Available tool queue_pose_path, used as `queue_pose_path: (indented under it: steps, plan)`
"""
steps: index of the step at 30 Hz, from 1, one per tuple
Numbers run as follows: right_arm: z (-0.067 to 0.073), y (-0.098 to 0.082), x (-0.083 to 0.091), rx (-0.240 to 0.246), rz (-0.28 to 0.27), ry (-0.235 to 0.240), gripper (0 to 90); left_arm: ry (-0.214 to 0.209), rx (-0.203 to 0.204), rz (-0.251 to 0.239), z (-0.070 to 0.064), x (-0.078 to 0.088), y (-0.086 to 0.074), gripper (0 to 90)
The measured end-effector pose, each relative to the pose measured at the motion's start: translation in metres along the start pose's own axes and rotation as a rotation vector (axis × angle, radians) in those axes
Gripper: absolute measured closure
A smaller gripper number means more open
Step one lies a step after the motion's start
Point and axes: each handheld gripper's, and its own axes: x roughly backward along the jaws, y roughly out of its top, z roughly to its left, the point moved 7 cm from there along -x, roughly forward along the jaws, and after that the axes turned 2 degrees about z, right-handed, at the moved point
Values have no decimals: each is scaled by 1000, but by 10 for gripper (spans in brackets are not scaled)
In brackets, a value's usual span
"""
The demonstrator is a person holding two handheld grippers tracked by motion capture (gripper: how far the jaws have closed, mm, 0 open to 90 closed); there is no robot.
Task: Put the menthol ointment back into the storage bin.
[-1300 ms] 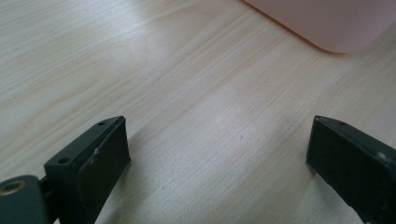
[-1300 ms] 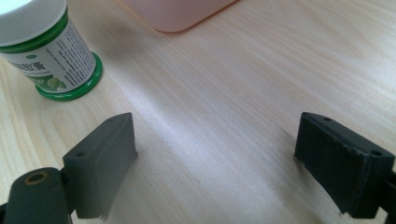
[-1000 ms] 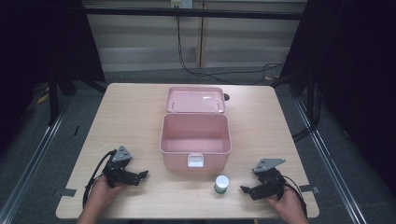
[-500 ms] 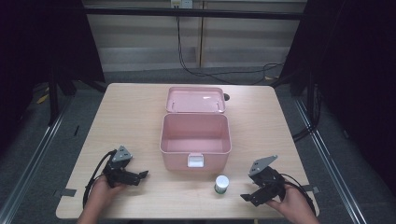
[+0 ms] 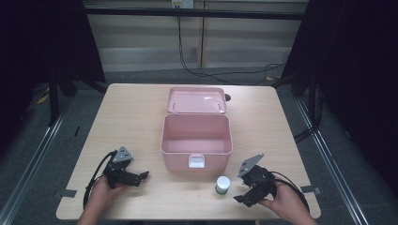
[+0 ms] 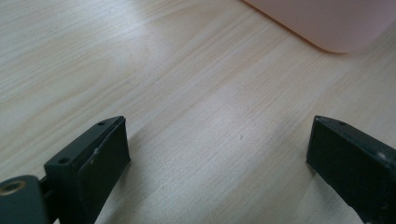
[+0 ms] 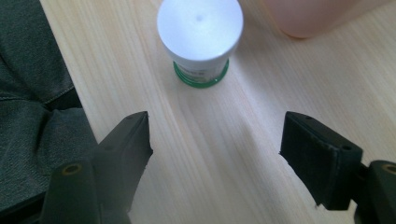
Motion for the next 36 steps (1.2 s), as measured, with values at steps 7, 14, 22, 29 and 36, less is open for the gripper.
queue_pose_path:
  steps: [7,14,22,29,36]
  plan:
    - [4,8,-1,14,46,16,267,0,0,0,0,0,0,54]
    - [6,17,-3,41,72,17,273,0,0,0,0,0,0,54]
    - [6,27,-5,40,79,17,284,0,-1,1,0,0,0,54]
    - [5,33,-7,38,67,36,322,0,0,0,0,0,0,54]
    - [5,37,-11,45,75,44,362,0,0,0,0,0,0,54]
